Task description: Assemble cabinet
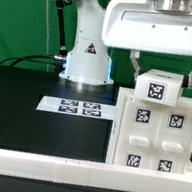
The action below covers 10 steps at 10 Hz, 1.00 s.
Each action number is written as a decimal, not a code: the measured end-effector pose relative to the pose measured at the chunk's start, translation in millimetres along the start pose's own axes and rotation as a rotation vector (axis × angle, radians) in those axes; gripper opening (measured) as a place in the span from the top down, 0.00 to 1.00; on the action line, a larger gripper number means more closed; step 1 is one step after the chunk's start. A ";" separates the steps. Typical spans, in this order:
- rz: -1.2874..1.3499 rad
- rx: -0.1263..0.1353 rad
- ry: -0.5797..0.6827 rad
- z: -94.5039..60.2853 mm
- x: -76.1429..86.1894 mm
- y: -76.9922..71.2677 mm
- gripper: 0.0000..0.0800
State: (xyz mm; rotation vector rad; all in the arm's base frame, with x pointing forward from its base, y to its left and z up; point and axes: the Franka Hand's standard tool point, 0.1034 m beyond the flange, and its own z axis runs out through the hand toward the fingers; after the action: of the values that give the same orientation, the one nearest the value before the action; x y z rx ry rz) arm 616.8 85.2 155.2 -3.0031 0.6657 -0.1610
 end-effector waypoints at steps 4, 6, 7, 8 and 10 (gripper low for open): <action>0.190 0.009 -0.001 0.8 0.7 1.8 0.30; 0.324 0.016 -0.007 0.8 0.9 1.9 0.30; 0.383 0.017 -0.009 1.0 0.9 2.1 0.30; 0.468 0.023 -0.015 0.9 1.0 2.1 0.30; 0.622 0.027 -0.024 1.2 0.8 2.6 0.30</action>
Offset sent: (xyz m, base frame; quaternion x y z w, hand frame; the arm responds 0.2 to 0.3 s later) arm -0.0050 -0.0056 -0.0018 -0.0036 0.0027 0.1237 0.9923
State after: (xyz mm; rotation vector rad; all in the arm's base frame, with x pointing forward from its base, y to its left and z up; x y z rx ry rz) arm 616.5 82.5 153.9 -2.6079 1.5208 -0.0963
